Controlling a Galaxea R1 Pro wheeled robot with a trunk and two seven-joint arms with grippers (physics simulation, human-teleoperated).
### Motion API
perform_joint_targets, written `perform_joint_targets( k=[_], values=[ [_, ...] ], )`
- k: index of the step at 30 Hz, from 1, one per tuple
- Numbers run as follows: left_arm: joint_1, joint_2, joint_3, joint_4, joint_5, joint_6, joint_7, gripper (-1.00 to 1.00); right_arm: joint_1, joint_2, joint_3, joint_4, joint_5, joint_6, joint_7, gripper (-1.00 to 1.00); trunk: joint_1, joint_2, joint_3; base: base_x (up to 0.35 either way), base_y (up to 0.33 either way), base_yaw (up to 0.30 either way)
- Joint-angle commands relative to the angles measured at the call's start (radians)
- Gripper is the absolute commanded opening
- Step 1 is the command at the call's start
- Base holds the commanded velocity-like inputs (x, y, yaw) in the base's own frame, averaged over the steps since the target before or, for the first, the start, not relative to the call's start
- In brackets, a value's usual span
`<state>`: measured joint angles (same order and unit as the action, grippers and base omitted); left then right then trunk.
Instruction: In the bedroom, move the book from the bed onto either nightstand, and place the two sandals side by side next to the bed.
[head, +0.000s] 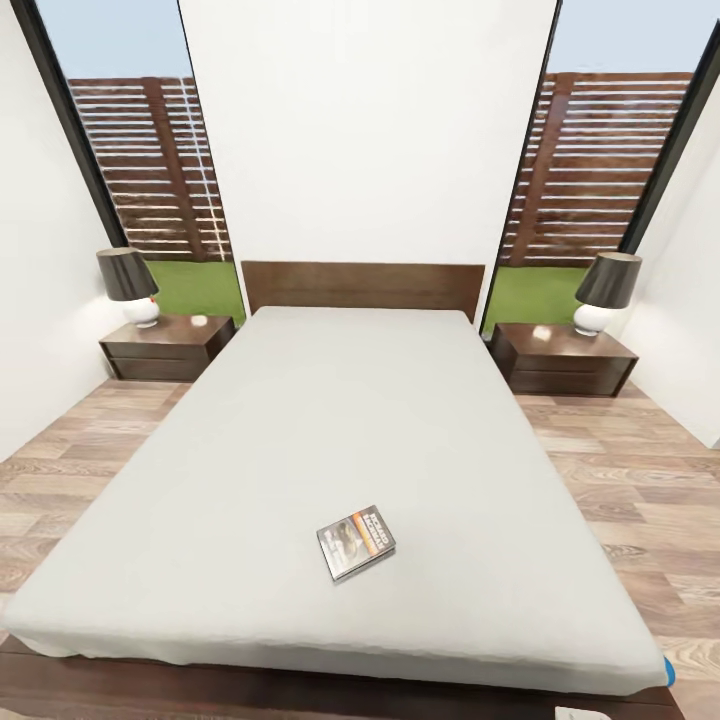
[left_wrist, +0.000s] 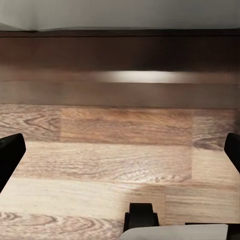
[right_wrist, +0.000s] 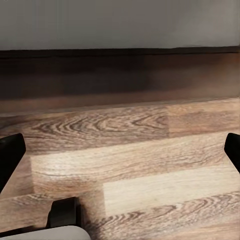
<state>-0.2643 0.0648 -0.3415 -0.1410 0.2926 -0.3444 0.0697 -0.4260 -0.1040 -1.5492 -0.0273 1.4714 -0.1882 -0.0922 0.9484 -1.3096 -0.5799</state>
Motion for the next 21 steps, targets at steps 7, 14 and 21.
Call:
perform_joint_targets(
  k=[7,14,21],
  values=[
    [0.000,0.000,-0.008,0.000,0.004,-0.002,0.004,1.00,0.000,0.000,-0.008,0.001,0.009,-0.002,-0.004,1.00,0.000,0.000,-0.001,0.000,-0.003,0.003],
    [0.000,0.000,-0.008,0.000,0.004,-0.002,0.004,1.00,0.000,0.000,-0.009,0.001,0.008,-0.002,-0.004,1.00,0.000,0.000,-0.001,0.025,-0.001,0.001],
    [0.000,0.000,-0.008,0.000,0.004,-0.003,0.004,1.00,0.000,0.000,-0.009,0.002,0.009,-0.002,-0.004,1.00,0.000,0.000,-0.001,0.085,0.000,0.000]
  ],
)
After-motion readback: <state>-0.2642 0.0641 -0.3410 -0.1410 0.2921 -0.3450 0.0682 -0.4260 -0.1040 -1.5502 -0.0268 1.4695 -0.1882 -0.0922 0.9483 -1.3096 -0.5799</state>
